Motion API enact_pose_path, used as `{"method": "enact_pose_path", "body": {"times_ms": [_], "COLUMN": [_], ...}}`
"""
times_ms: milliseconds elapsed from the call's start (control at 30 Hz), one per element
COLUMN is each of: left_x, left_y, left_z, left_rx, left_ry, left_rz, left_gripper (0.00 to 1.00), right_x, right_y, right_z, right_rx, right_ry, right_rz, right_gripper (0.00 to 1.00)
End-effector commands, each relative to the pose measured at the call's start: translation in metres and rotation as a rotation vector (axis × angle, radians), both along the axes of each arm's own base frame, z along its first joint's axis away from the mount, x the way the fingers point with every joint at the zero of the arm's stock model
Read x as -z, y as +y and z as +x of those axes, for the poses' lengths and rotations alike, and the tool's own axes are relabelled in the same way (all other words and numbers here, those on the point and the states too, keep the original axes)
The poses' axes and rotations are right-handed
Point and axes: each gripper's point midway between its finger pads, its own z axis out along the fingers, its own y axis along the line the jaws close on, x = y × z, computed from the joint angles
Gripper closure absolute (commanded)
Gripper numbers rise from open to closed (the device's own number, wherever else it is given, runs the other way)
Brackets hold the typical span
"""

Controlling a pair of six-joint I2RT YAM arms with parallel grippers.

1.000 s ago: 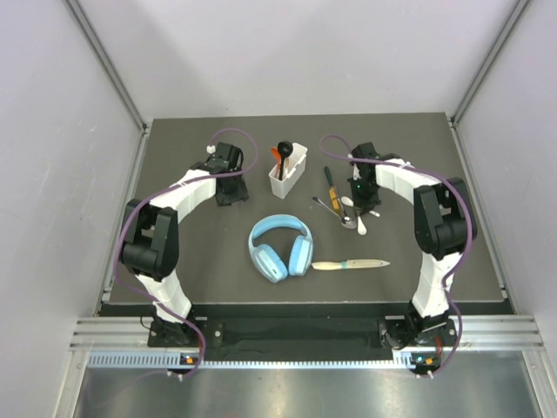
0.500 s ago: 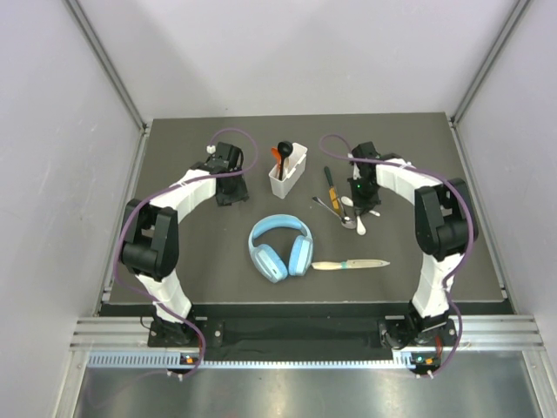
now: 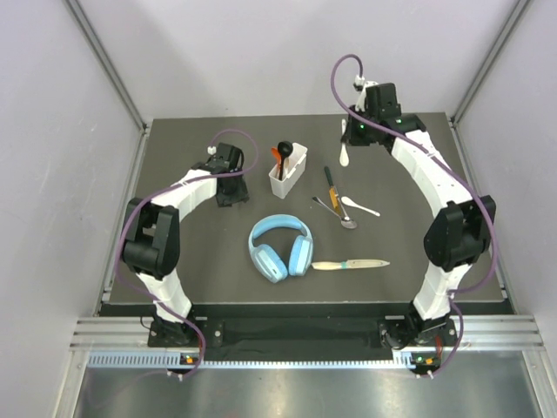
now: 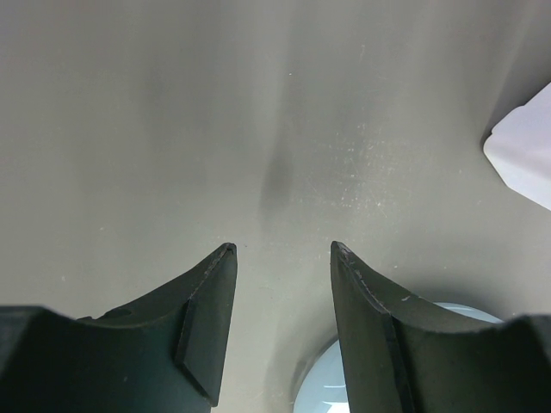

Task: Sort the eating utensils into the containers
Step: Pick up the spoon from the center of the board.

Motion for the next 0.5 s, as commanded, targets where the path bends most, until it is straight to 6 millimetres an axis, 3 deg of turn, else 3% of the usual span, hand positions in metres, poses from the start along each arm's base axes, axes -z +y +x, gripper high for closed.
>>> {"method": "enact_pose_path", "body": {"times_ms": [0, 133, 167, 233, 333, 400, 433, 467], "left_x": [-0.007, -0.010, -0.013, -0.016, -0.017, -0.015, -0.012, -0.011], "left_y": [-0.003, -0.001, 0.000, 0.001, 0.004, 0.006, 0.007, 0.008], "left_z": [0.009, 0.011, 0.012, 0.013, 0.015, 0.014, 0.013, 0.012], "left_rx": [0.006, 0.011, 0.011, 0.006, -0.010, -0.021, -0.036, -0.043], "left_ry": [-0.026, -0.031, -0.033, -0.036, -0.043, -0.036, -0.028, -0.022], "left_rz": [-0.011, 0.003, 0.006, 0.012, 0.014, 0.009, 0.002, -0.005], "left_gripper": [0.47, 0.47, 0.47, 0.47, 0.47, 0.47, 0.47, 0.47], "right_x": [-0.051, -0.049, -0.062, -0.064, -0.081, -0.077, -0.087, -0.081], "right_y": [0.037, 0.067, 0.073, 0.092, 0.116, 0.132, 0.137, 0.142], "right_z": [0.038, 0.064, 0.068, 0.065, 0.048, 0.031, 0.025, 0.018], "right_rx": [-0.071, -0.130, -0.139, -0.189, -0.271, -0.324, -0.343, -0.360], "right_ry": [-0.192, -0.229, -0.250, -0.238, -0.260, -0.246, -0.273, -0.264], "right_rz": [0.138, 0.255, 0.287, 0.312, 0.339, 0.353, 0.364, 0.363], "right_gripper": [1.00, 1.00, 1.00, 1.00, 1.00, 1.00, 1.00, 1.00]}}
